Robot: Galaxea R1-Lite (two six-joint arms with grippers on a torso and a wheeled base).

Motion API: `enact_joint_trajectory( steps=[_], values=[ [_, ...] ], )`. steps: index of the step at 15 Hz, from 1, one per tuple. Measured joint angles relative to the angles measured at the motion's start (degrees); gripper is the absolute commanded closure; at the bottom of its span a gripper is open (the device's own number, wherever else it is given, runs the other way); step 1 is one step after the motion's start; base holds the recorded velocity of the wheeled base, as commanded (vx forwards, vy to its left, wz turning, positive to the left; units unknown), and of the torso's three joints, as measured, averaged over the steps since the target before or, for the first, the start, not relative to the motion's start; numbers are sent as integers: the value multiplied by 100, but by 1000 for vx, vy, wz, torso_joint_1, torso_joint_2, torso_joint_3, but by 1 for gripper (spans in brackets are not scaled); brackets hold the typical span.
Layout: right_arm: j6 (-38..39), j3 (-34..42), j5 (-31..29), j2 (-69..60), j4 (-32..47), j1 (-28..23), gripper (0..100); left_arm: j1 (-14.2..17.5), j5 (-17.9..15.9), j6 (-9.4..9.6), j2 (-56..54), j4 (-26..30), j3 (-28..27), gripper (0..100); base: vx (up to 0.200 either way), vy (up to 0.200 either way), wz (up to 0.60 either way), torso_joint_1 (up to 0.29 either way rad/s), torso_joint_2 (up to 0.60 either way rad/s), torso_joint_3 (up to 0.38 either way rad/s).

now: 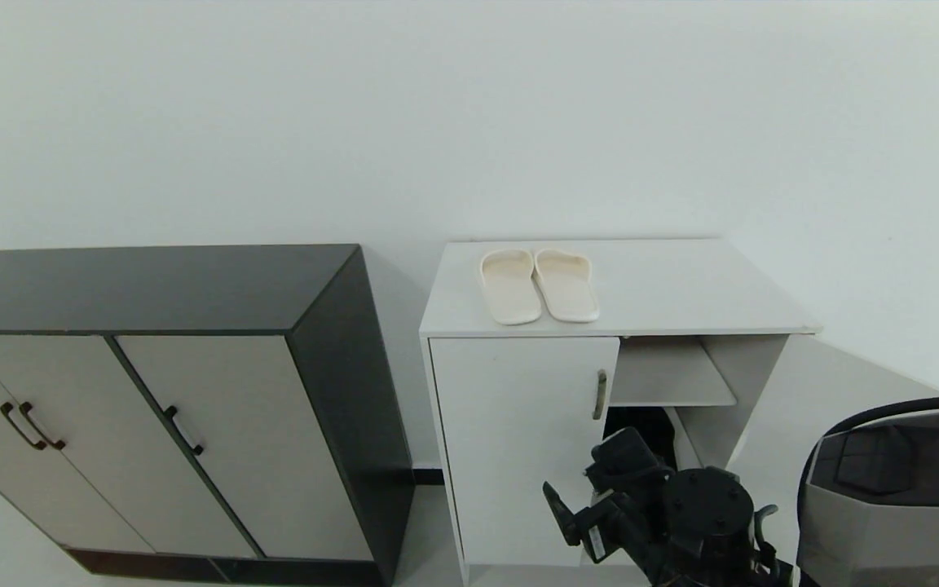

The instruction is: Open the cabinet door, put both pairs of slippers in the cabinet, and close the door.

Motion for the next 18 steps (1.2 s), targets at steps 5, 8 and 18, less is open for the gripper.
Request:
enact_joint_trajectory(
  steps=[5,8,18],
  values=[
    [1111,-1560,-460,-990,4088,135,0,0,-5,13,5,0,0,100,0,0,0,0,0,0],
    [1981,-3143,-1125,-1425,5888,352,0,2,-5,11,5,0,0,100,0,0,0,0,0,0],
    [1669,-4295,-1398,-1182,5472,88,0,2,-7,11,7,2,0,100,160,0,0,2,1,2]
  ],
)
